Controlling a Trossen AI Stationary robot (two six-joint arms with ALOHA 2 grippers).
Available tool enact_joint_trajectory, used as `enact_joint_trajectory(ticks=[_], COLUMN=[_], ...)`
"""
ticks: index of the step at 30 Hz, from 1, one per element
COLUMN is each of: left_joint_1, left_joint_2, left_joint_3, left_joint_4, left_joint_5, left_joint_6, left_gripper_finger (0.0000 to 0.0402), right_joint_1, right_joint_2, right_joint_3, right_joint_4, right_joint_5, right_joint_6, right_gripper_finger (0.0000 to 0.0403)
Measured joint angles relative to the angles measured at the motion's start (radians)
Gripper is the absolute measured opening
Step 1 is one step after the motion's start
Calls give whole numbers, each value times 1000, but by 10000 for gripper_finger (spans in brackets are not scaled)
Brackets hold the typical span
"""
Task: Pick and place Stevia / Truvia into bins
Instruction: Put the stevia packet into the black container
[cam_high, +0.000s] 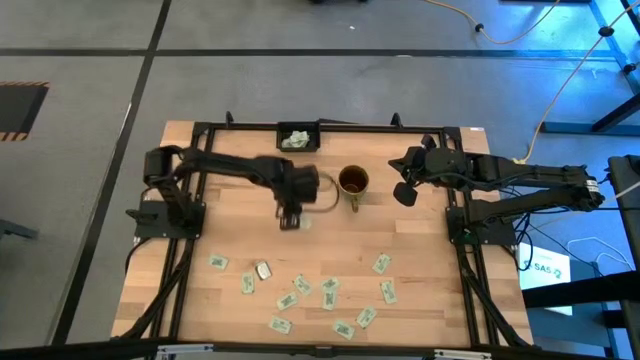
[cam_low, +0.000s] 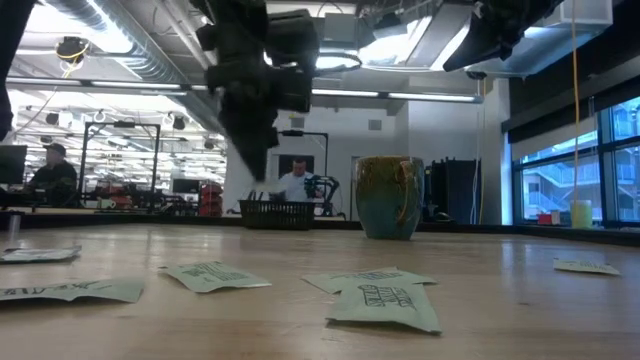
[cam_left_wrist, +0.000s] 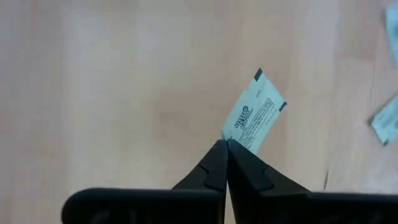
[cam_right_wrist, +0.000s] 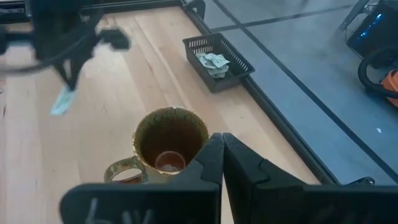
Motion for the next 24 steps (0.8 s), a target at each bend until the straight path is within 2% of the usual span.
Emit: enact_joint_trajectory(ticks=[3, 7, 9, 15, 18, 24], left_joint_1=[80, 197, 261, 440, 511, 577], left_joint_2=[-85, -152, -174, -173, -145, -43], left_joint_3=[28, 55, 74, 84, 85, 85], left_joint_4=[16, 48, 76, 204, 249, 290], left_joint_5=[-7, -217, -284, -285, -239, -176], left_joint_6=[-14, -100, -131, -175, -182, -200], left_gripper_finger=[2, 2, 2, 2, 3, 3], right_joint_1=[0, -2, -3, -20, -32, -49], right_joint_2=[0, 0, 0, 0, 0, 0], right_joint_3=[0, 0, 0, 0, 0, 0], right_joint_4=[1, 7, 12, 19, 21, 26], right_joint_5=[0, 0, 0, 0, 0, 0], right_joint_6=[0, -1, 1, 3, 5, 14], right_gripper_finger=[14, 14, 14, 14, 14, 14])
